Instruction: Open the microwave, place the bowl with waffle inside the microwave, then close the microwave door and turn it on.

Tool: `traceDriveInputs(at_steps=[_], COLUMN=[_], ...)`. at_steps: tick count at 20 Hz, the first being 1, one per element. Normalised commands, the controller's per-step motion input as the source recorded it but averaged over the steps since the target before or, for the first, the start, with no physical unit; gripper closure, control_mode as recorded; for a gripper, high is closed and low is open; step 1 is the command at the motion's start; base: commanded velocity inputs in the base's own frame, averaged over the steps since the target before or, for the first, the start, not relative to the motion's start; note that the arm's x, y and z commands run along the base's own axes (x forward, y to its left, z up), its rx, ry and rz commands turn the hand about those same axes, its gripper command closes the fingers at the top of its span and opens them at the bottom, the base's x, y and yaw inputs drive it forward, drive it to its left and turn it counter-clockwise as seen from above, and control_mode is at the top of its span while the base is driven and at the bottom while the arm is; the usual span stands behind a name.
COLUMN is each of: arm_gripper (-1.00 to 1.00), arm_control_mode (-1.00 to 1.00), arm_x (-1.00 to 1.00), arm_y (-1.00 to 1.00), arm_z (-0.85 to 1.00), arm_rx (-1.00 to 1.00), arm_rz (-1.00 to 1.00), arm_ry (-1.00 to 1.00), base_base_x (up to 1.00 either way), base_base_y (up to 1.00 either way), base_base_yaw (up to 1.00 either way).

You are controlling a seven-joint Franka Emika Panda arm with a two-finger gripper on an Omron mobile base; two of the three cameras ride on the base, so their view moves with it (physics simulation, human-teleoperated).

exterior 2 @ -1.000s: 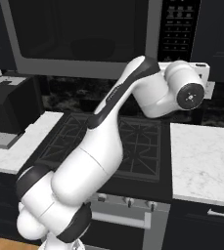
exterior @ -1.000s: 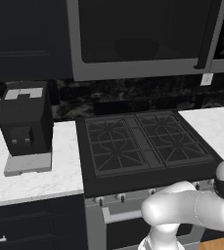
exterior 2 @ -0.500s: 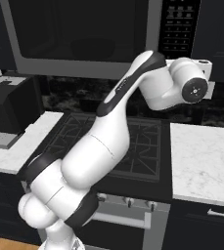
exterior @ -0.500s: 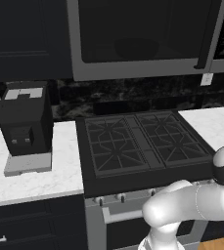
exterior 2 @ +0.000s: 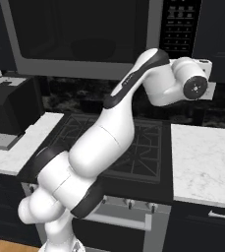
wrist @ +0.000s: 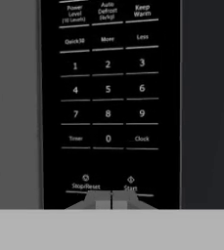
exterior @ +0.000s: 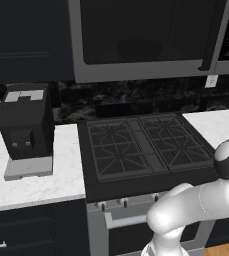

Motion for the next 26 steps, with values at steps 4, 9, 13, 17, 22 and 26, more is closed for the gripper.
traceDriveInputs(at_steps=[4,9,13,17,22,26], arm_gripper=[1.00,1.00,1.00,1.00,1.00,1.00], arm_control_mode=[-1.00,-1.00,-1.00,-1.00,-1.00,-1.00], arm_x=[0.26,0.41,0.69,1.00,-0.29,-1.00], arm_y=[-0.06,-0.04,-0.28,-0.25,0.27,0.87], arm_z=[-0.09,-0.02,-0.18,-0.56,-0.13,0.00], arm_rx=[0.00,0.00,0.01,0.00,-0.03,0.00], arm_rz=[0.00,0.00,0.00,0.00,0.03,0.00], arm_ry=[0.00,0.00,0.00,0.02,-0.13,-0.33], base_base_x=[0.00,0.00,0.00,0.00,0.00,0.00], base_base_y=[0.00,0.00,0.00,0.00,0.00,0.00], base_base_yaw=[0.00,0.00,0.00,0.00,0.00,0.00])
